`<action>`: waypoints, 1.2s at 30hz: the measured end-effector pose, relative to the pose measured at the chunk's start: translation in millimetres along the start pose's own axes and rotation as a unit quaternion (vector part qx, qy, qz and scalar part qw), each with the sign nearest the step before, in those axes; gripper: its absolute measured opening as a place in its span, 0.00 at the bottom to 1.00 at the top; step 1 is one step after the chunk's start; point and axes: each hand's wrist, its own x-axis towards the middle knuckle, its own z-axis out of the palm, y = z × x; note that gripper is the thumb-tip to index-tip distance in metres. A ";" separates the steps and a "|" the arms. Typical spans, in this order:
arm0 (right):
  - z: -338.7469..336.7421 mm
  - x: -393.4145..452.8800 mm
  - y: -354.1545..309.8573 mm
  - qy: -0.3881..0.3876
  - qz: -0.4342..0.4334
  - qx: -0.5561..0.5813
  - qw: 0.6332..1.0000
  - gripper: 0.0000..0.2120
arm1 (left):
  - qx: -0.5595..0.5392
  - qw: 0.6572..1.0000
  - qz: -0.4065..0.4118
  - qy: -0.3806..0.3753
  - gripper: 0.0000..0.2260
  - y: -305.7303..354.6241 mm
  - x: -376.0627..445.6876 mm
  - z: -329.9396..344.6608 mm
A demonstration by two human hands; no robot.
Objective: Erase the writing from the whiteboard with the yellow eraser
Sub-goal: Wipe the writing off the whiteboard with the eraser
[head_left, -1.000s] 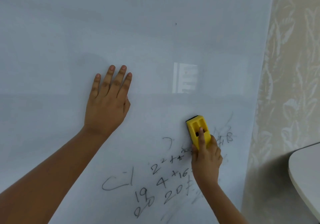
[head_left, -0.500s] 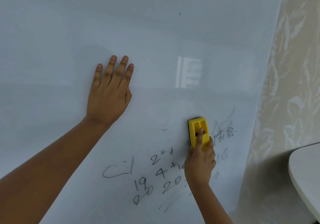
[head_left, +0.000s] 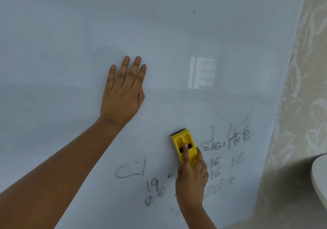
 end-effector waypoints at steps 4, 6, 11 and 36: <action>10.8 -17.1 -51.2 0.001 -0.090 0.016 0.996 0.42 | 0.003 1.000 -0.001 -0.001 0.21 -0.7 0.4 0.6; 23.1 -49.9 -59.4 -0.030 -0.156 -0.005 0.987 0.37 | 0.001 1.000 -0.001 -0.004 0.21 -0.4 -0.3 -0.3; 28.1 -86.3 -25.9 -0.084 -0.180 -0.033 0.980 0.28 | -0.001 1.000 -0.004 -0.016 0.21 0.8 -0.4 -1.3; 43.6 -104.3 -39.6 -0.084 -0.187 0.105 0.973 0.41 | 0.014 0.999 -0.008 -0.032 0.21 0.1 0.1 -4.2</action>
